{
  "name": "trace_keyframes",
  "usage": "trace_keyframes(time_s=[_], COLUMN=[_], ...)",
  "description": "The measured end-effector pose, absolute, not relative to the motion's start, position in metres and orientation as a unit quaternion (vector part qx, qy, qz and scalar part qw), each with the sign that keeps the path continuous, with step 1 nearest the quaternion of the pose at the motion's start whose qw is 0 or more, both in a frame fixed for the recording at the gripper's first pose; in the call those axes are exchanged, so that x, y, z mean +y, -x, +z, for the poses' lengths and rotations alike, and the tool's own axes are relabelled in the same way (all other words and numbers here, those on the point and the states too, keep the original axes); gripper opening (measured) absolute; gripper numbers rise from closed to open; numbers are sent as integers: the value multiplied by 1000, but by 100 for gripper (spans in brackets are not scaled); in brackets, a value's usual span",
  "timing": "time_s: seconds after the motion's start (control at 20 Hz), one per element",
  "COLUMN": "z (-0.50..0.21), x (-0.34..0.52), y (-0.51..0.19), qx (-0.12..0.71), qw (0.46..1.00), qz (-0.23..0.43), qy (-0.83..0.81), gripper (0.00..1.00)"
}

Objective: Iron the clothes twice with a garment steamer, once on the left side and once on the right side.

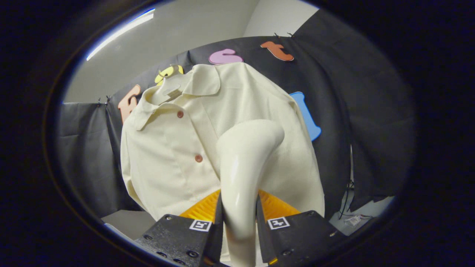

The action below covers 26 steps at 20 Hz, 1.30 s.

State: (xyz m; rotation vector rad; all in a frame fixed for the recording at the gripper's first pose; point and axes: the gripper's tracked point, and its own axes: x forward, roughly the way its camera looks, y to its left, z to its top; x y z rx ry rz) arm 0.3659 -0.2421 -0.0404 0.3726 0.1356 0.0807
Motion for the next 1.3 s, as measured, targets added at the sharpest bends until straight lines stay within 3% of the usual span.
trace_keyframes(time_s=[1.3], z=[-229], x=[-266], y=[-306], qx=[201], qw=[959], qz=[19], qy=[-200], gripper=[41])
